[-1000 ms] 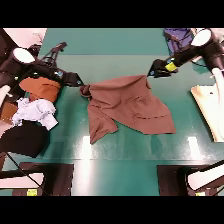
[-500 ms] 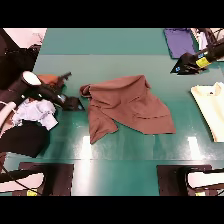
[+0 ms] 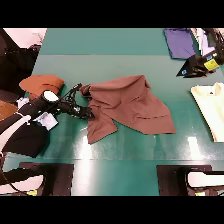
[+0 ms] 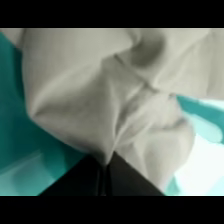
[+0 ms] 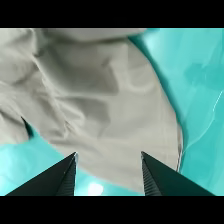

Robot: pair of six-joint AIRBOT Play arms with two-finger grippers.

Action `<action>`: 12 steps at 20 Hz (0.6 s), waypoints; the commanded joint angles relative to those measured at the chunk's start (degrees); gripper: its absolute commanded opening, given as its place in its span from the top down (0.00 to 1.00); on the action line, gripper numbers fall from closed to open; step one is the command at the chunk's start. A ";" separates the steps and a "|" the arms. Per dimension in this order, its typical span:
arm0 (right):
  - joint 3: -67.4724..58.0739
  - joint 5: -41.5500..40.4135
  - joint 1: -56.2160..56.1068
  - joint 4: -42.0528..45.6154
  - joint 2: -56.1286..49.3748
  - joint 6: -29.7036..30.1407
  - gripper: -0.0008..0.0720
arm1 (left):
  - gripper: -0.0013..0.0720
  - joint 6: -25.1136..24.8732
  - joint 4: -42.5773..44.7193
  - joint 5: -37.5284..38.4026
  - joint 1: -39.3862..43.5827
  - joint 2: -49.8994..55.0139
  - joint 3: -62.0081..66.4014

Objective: Fold the shirts.

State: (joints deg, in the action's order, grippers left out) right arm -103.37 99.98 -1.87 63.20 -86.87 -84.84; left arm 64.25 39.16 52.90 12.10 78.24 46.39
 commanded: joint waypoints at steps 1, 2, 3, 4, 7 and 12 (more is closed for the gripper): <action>11.39 -1.60 2.67 0.02 4.70 1.49 0.37 | 0.95 -0.02 0.85 0.22 -0.70 -1.55 2.10; 16.76 -3.04 4.13 0.07 6.86 2.08 0.37 | 0.95 0.02 2.62 0.85 -1.38 -2.84 3.50; 22.53 -4.61 5.75 0.02 9.11 2.95 0.37 | 0.95 0.17 4.79 1.90 -1.92 -4.52 4.79; 29.00 -6.47 7.63 0.04 11.56 4.50 0.37 | 0.95 0.31 7.23 2.73 -2.29 -6.45 6.27; 46.84 -13.35 13.16 -0.15 17.00 8.02 0.36 | 0.95 0.28 10.64 5.11 -2.56 -10.34 9.81; 66.12 -19.21 15.78 -4.17 19.58 11.89 0.36 | 0.94 1.97 10.78 6.25 -2.56 -11.39 10.45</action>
State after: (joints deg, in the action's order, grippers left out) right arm -47.92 85.03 12.32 61.95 -69.04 -76.14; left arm 65.08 48.80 58.33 9.65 67.75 56.07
